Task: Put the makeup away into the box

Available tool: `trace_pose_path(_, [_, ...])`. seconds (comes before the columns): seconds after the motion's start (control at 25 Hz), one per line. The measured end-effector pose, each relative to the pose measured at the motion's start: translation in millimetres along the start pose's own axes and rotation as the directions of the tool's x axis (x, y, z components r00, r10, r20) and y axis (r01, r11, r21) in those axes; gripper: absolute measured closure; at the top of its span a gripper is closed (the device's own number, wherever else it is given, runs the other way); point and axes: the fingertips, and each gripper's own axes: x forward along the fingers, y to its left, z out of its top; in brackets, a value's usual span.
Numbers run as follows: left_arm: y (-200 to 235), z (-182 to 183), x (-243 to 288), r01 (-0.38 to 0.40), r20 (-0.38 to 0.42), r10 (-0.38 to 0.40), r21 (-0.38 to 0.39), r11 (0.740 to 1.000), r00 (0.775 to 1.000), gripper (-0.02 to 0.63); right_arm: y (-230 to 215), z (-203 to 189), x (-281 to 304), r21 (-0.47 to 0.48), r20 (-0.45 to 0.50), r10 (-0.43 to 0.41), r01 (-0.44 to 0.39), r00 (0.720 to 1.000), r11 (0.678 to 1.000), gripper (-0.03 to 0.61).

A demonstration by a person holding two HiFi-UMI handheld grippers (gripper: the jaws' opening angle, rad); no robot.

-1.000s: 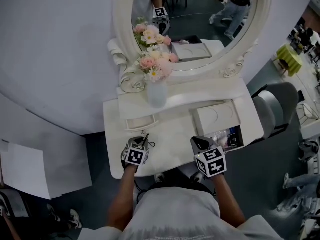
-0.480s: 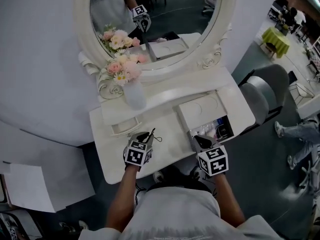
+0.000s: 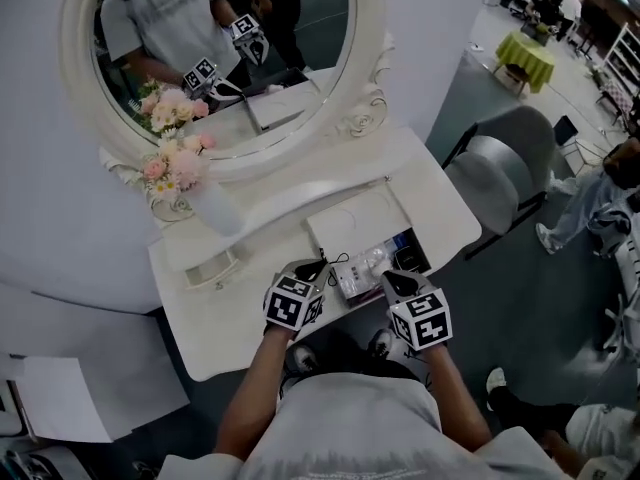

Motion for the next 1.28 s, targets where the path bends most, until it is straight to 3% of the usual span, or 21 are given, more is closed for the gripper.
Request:
trace_pose_path(0.24, [-49.7,7.2,37.7,0.085,-0.058,-0.082,0.052,0.995,0.995,0.586,-38.7,-6.1,-6.5,0.011,-0.005,0.0,0.0,1.0,1.0,0.577])
trace_pose_path(0.44, [-68.8,-1.9,66.5,0.117,-0.134,-0.107,0.066,0.991,0.985,0.586,-57.6,-9.4,-7.3,0.022,-0.001,0.008,-0.008,1.0,1.0,0.577])
trace_pose_path(0.72, [-63.5,-26.8,87.2,0.08,-0.251,-0.074,0.011,0.997,0.965,0.574,-70.7,-18.5,-8.5,0.037,-0.005,0.01,-0.01,1.0,0.999,0.577])
trace_pose_path(0.84, [-58.1,-26.4,88.8,0.046,-0.258,-0.032,0.047,0.998,0.966,0.566,-73.2,-19.7,-9.1,0.04,-0.007,0.01,-0.01,1.0,0.999,0.577])
trace_pose_path(1.0, [-55.7,-24.9,80.5,0.045,-0.241,-0.036,0.033,0.998,0.97,0.509,-71.1,-17.3,-9.2,0.038,-0.004,0.014,-0.014,1.0,0.999,0.577])
trace_pose_path(1.28, [-31.5,-5.4,44.9,-0.036,-0.14,0.039,0.021,0.999,0.989,0.509,-62.4,5.3,-8.7,0.002,0.026,0.026,-0.026,0.999,1.0,0.577])
